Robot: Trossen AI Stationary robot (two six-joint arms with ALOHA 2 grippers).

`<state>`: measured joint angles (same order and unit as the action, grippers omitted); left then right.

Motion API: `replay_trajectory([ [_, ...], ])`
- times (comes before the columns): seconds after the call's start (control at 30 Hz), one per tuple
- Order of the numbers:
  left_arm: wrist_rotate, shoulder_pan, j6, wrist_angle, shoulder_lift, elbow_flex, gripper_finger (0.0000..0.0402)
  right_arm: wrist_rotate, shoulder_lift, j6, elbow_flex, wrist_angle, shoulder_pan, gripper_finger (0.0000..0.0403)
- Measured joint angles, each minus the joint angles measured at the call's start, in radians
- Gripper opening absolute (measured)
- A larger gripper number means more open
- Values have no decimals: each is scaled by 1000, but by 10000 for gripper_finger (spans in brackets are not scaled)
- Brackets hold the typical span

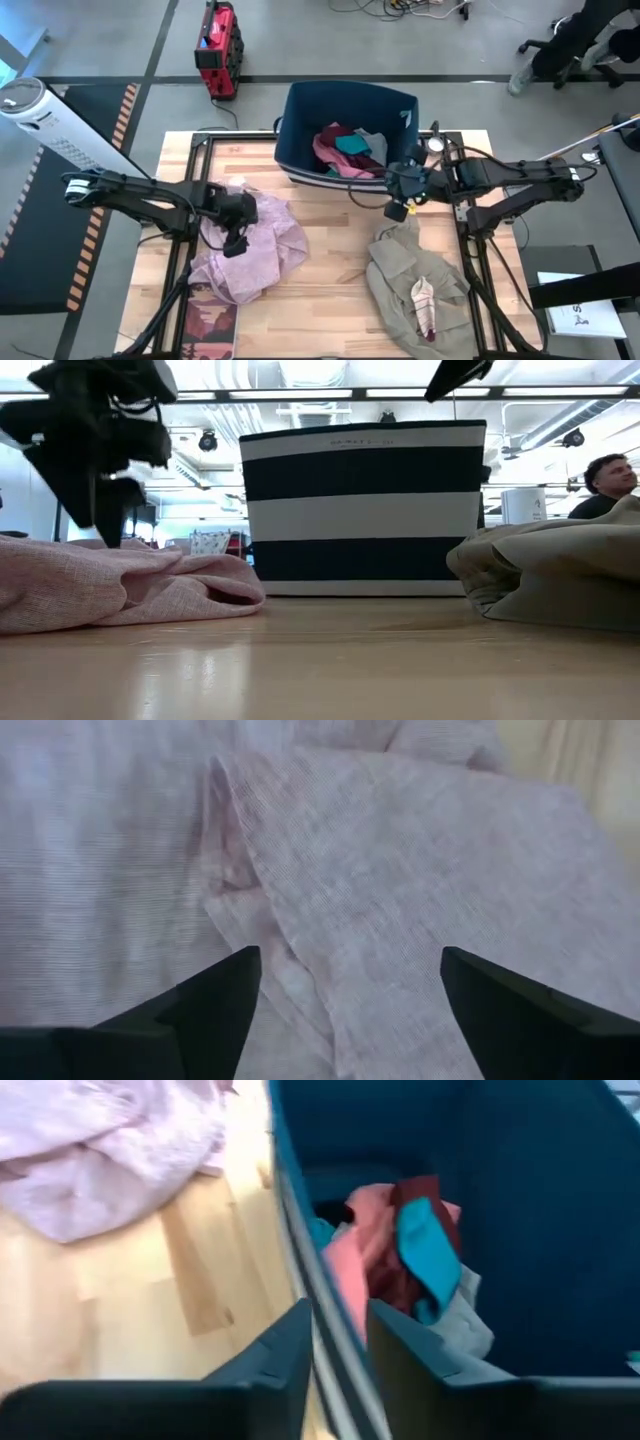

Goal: Sort clothes
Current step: Put the pink dress into the blue laundry organizer

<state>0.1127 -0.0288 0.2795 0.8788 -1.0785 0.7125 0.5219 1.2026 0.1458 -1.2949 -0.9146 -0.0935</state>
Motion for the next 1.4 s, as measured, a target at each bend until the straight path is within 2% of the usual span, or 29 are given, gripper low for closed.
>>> replay_trajectory([
  [0.07,-14,-8,31,-61,-1,-42,309,-2,2,17,0,0,-26,104],
  [0.17,-93,-10,48,-155,-1,-91,317,-2,15,28,0,0,-58,144],
  [0.27,-186,-10,46,-180,-1,-122,317,-3,32,39,0,6,-81,175],
  [0.33,-206,-9,47,-196,-4,-146,313,-5,43,47,1,6,-95,189],
  [0.5,-191,-9,68,-252,-56,-199,301,-5,58,56,1,8,-114,203],
  [0.7,-201,-9,103,-323,-196,-214,277,-5,60,66,1,15,-117,198],
  [0.87,-290,-10,129,-375,-277,-195,211,-5,60,66,1,15,-118,187],
  [0.97,-339,-10,113,-367,-281,-169,137,-4,60,66,1,15,-118,179],
  [1.07,-356,-8,70,-354,-275,-128,42,-4,60,66,1,16,-118,172],
  [1.1,-356,-8,59,-351,-274,-111,24,-4,60,63,1,16,-118,170],
  [1.27,-363,-8,44,-296,-248,1,12,-3,57,62,1,14,-119,159],
  [1.4,-424,-9,3,-210,-190,114,8,-3,39,63,1,11,-135,148],
])
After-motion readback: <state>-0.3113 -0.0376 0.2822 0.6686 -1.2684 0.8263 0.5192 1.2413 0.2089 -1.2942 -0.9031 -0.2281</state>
